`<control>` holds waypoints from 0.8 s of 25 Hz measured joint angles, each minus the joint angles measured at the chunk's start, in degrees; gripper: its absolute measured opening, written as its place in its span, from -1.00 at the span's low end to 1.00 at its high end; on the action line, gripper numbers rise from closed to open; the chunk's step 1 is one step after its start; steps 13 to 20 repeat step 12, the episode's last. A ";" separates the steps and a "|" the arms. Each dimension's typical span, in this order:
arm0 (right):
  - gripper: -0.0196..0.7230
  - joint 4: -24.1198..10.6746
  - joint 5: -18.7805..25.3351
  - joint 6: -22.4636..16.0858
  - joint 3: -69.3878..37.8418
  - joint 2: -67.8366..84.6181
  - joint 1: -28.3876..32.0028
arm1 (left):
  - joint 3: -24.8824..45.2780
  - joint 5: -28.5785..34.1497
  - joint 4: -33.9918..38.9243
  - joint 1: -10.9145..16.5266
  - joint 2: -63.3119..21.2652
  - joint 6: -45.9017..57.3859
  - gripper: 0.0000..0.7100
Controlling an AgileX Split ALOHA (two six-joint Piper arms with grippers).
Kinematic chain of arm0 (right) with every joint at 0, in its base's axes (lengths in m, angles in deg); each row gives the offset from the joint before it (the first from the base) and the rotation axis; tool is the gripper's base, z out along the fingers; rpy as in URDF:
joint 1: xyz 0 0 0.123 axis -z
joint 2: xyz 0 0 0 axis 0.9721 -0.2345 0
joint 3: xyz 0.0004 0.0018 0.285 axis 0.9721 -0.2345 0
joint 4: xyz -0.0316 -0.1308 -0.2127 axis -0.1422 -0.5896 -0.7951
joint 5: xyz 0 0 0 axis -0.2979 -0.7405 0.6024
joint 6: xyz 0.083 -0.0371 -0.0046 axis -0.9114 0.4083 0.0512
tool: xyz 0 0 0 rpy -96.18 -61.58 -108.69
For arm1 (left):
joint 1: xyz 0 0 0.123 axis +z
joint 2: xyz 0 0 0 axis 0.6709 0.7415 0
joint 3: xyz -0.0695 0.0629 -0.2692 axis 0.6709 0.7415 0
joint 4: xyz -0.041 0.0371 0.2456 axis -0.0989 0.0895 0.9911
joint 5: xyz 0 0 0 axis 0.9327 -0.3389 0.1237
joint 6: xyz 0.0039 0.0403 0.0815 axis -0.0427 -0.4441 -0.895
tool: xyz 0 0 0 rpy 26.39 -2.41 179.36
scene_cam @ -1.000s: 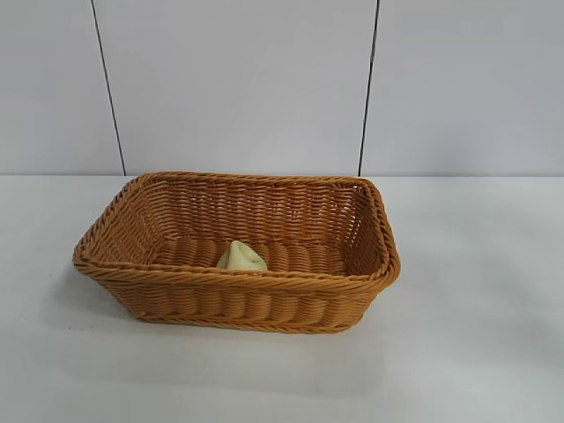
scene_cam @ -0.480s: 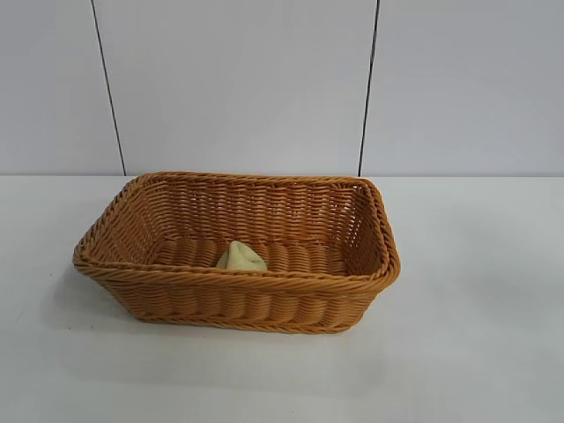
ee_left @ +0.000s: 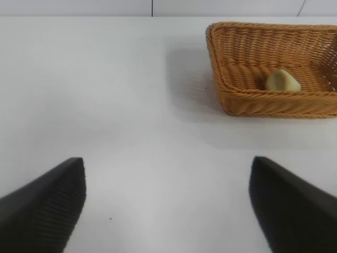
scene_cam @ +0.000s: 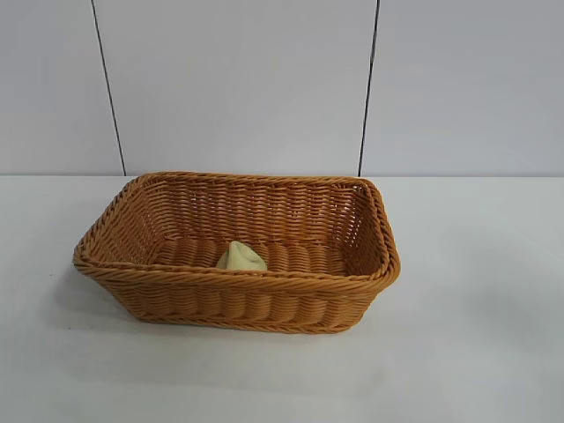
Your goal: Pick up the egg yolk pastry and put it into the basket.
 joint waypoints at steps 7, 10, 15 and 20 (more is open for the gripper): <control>0.92 0.00 0.06 0.00 0.00 6.91 -0.16 | 0.00 0.00 0.00 0.00 0.00 0.00 0.76; 0.92 0.00 0.06 0.07 0.00 6.91 -0.16 | 0.00 0.00 0.00 0.00 0.00 0.00 0.76; 0.92 0.00 0.06 0.13 0.00 6.91 -0.16 | 0.00 0.00 0.00 0.00 0.00 0.00 0.76; 0.92 0.00 0.06 0.13 0.00 6.91 -0.16 | 0.00 0.00 0.00 0.00 0.00 0.00 0.76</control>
